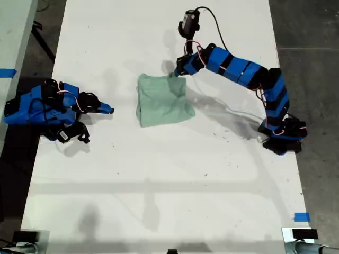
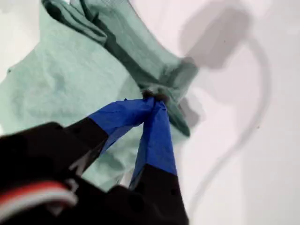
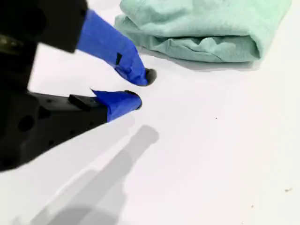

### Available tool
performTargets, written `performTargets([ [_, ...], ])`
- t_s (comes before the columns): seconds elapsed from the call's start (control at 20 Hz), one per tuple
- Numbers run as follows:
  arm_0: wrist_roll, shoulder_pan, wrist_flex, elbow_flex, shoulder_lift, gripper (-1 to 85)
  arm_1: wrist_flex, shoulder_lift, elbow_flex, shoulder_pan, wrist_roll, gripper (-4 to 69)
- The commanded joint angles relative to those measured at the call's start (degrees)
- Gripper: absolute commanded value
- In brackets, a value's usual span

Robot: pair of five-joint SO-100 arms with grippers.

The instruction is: Fold t-shirt

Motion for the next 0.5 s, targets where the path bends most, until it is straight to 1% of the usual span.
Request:
performTargets([
  [0.0, -0.7, -0.7, 0.4, -0.4, 0.2, 7.9, 2.1, 22.2, 13.9, -2.8, 2.6, -1.0],
  [0.1, -0.7, -0.8, 0.7, -0.4, 0.2, 7.9, 0.8, 39.0, 31.4, -4.2, 5.8, -1.0],
  [0.2, -0.7, -0.7, 2.5, -0.4, 0.2, 7.9, 0.6, 55.6, 48.7, -5.8, 10.1, -1.0],
  [0.45, -0.7, 4.7, 2.6, -0.4, 0.2, 7.9, -1.0, 90.5, 87.9, -11.9, 25.7, -1.0],
])
